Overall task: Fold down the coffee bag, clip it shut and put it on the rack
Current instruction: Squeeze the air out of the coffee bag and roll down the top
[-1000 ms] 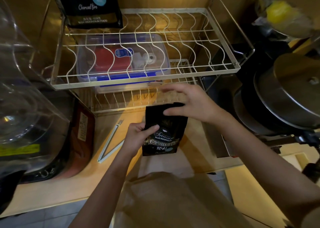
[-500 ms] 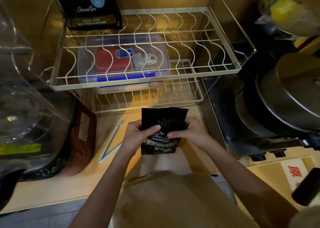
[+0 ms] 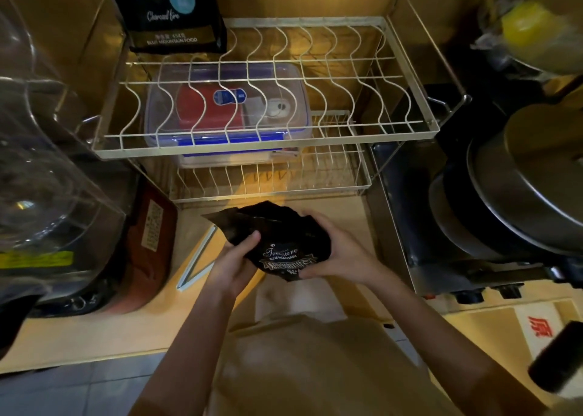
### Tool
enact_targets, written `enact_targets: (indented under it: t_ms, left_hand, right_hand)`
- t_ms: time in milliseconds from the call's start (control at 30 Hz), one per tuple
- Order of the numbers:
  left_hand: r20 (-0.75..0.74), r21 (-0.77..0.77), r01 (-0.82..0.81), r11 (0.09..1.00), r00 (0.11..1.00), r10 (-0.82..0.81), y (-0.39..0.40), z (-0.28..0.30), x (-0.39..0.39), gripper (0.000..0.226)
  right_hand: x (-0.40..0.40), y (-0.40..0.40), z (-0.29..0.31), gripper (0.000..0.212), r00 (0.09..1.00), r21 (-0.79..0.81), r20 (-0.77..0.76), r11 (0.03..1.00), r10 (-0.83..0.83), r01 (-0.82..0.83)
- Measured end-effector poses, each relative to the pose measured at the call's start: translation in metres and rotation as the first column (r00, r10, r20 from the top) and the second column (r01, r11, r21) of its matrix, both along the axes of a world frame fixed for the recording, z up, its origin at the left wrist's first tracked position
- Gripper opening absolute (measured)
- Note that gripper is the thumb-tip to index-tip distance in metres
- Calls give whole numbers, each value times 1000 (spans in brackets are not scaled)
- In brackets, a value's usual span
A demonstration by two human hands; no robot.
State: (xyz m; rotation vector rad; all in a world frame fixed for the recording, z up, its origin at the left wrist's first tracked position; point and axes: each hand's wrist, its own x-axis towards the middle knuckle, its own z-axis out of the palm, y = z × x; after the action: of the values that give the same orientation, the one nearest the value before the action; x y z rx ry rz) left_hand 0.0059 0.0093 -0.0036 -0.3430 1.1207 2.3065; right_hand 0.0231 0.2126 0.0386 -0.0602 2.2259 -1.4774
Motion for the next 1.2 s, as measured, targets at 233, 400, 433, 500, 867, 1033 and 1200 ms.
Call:
enact_targets:
  t_ms: [233,400,433,500,867,1033,1200]
  left_hand:
    - [50,183,-4,983,999,-5,-6,-12,0,73]
    - [103,261,-21,965,995,-6,-2,-17,4,82]
    - [96,266,-16,964,995,-10,-1,-16,4,86]
    - [91,254,-20,967,996,-4,-1,-17,5,88]
    - [-1,-145,-34,989,999,34,0,17,-18,78]
    - [-110,-293,-1,956,993,-33,4,36,-21,36]
    - [-116,-401,15,916,991,-67,5,31,-15,30]
  right_hand:
    - [3,-9,-1,75,948,282,-314,959,61,32]
    - [-1,-7,-1,72,918,360,-373,933,132,12]
    - [-2,-6,-2,73,915,371,-377,929,145,6]
    - [-4,-5,-4,74,922,373,-360,928,140,4]
    - [-16,-5,1,59,984,-250,13,953,-176,174]
    - [-16,-7,1,53,966,-323,-22,916,-258,237]
    - [-16,-6,-9,18,950,-277,27,911,-310,305]
